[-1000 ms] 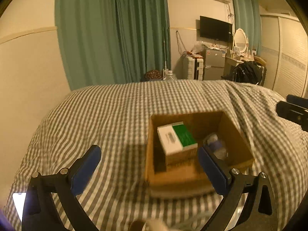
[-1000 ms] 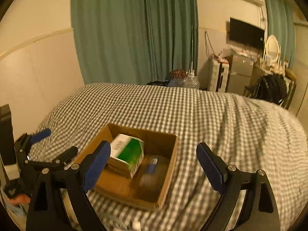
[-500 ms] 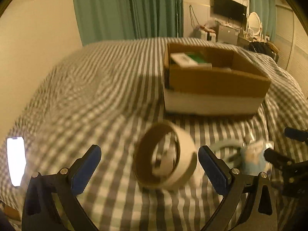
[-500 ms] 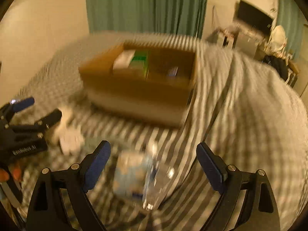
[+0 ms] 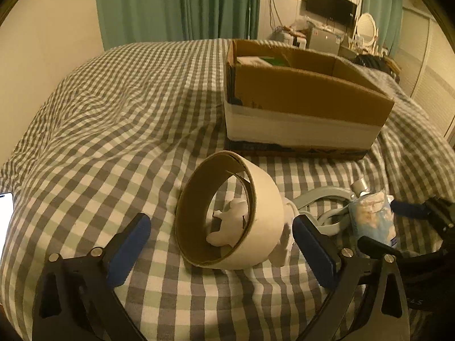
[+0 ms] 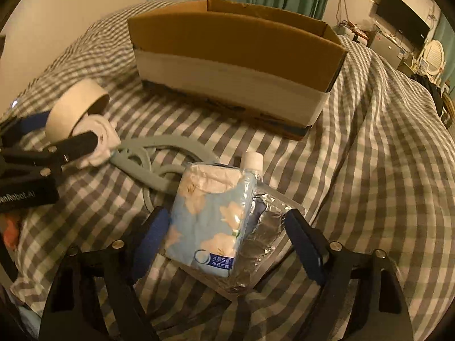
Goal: Organize objects
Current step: 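Grasp the white tape roll with the left gripper while the right gripper grasps the tissue pack, then drop the tape roll and blue floral tissue pack into the cardboard box with both grippers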
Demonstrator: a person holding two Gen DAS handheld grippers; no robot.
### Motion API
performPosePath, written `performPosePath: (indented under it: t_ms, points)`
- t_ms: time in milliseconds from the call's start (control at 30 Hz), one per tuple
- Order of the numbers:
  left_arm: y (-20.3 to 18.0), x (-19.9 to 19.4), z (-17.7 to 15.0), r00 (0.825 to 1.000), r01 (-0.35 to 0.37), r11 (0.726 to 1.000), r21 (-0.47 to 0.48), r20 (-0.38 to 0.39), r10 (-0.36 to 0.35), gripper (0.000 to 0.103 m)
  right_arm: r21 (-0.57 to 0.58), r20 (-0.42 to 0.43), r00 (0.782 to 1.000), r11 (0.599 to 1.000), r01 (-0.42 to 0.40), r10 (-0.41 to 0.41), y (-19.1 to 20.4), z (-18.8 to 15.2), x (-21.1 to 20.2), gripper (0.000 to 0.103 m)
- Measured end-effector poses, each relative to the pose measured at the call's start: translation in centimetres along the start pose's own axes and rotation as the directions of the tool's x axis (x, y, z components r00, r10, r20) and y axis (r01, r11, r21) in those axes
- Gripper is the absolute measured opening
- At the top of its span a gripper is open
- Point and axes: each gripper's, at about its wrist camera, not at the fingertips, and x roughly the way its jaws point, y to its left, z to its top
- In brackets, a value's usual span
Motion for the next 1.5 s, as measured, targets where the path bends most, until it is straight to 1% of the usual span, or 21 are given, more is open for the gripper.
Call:
performPosePath:
  t_ms: [33,67,100,133,167,233,267,300,367,433,567,733,867,967,1100,1167,1300,1333,1367,1467,1500]
  points:
    - [0.1,-0.2,0.1,1.0,0.005,1.0,-0.005,0.003,-0.005,0.096,-0.011,-0.001,1.0,1.0,-0.004,0.004,0.1,-0.1,0.0,0.076]
    - [0.3,-0.3,0.1,1.0,0.01,1.0,-0.012,0.006,-0.01,0.094,-0.015,-0.002,1.0,1.0,-0.012,0.012,0.2,-0.1,0.0,0.065]
    - [0.4,-0.5,0.1,1.0,0.018,1.0,-0.017,0.007,-0.018,0.086,-0.023,-0.004,1.0,0.999,-0.025,0.025,0.3,-0.2,0.0,0.059]
    - [0.5,-0.6,0.1,1.0,0.029,0.999,-0.021,0.004,-0.029,0.078,-0.024,-0.002,1.0,0.999,-0.023,0.023,0.3,-0.3,-0.1,0.058]
    - [0.5,-0.7,0.0,0.999,0.044,0.999,-0.023,0.002,-0.044,0.073,-0.023,0.002,1.0,0.999,-0.024,0.024,0.2,-0.4,-0.1,0.056]
    - [0.4,-1.0,0.0,0.997,0.074,0.997,-0.015,-0.004,-0.074,0.053,-0.017,0.006,0.999,0.999,-0.034,0.034,0.0,-0.5,-0.3,0.055]
    - [0.3,-1.2,0.0,0.996,0.084,0.996,-0.009,-0.004,-0.084,0.046,-0.014,0.008,0.999,0.999,-0.036,0.036,-0.1,-0.5,-0.5,0.054]
    - [0.1,-1.4,-0.1,0.995,0.096,0.995,0.0,-0.004,-0.096,0.037,-0.012,0.011,0.999,0.999,-0.037,0.037,-0.1,-0.5,-0.6,0.054]
    - [-0.5,-1.7,0.0,0.997,0.078,0.997,0.016,-0.003,-0.078,0.032,-0.008,0.019,0.999,0.999,-0.039,0.039,-0.3,-0.5,-0.9,0.054]
    - [-0.7,-2.0,0.3,0.997,0.075,0.997,0.02,0.003,-0.075,0.024,-0.009,0.031,0.999,0.999,-0.044,0.044,-0.3,-0.5,-1.3,0.054]
    - [-0.9,-3.0,0.9,0.997,0.077,0.996,0.034,0.028,-0.078,0.022,-0.019,0.062,0.997,0.999,-0.045,0.046,-0.2,-0.2,-2.3,0.053]
    - [-0.7,-4.7,2.5,0.995,0.083,0.996,0.014,0.06,-0.084,0.022,-0.007,0.111,0.993,0.999,-0.051,0.051,-0.7,0.2,-4.0,0.052]
    - [-1.4,-6.6,4.6,0.987,0.099,0.994,0.055,0.119,-0.105,0.022,0.007,0.147,0.986,0.997,-0.078,0.076,-0.9,1.3,-5.1,0.051]
    - [-2.1,-7.5,6.8,0.98,0.108,0.99,0.086,0.156,-0.121,0.022,0.011,0.192,0.977,0.995,-0.1,0.096,-1.3,2.9,-6.7,0.051]
    - [-3.0,-8.5,10.6,0.966,0.119,0.985,0.126,0.214,-0.144,0.022,0.002,0.283,0.955,0.996,-0.088,0.084,-2.3,5.8,-9.6,0.051]
    - [-3.3,-8.9,13.3,0.956,0.139,0.98,0.141,0.241,-0.17,0.022,0.0,0.32,0.945,0.997,-0.076,0.072,-2.9,7.3,-10.8,0.051]
    - [-4.5,-9.2,17.9,0.935,0.143,0.973,0.18,0.299,-0.192,0.022,0.0,0.413,0.91,0.999,-0.049,0.044,-4.5,11.1,-13.7,0.051]
    - [-4.8,-8.6,19.1,0.934,0.152,0.971,0.184,0.295,-0.202,0.022,-0.001,0.434,0.9,0.999,-0.037,0.034,-4.9,12.4,-14.2,0.051]
    - [-5.0,-7.8,20.1,0.937,0.163,0.968,0.192,0.278,-0.212,0.022,0.005,0.452,0.892,1.0,-0.028,0.023,-5.4,13.6,-14.6,0.051]
    - [-6.0,-4.9,21.6,0.953,0.138,0.968,0.211,0.237,-0.188,0.022,0.009,0.463,0.886,1.0,-0.026,0.019,-6.1,16.4,-14.4,0.051]
    - [-6.3,-4.0,21.8,0.957,0.133,0.968,0.214,0.225,-0.182,0.022,0.005,0.456,0.89,1.0,-0.028,0.023,-6.3,17.5,-13.9,0.051]
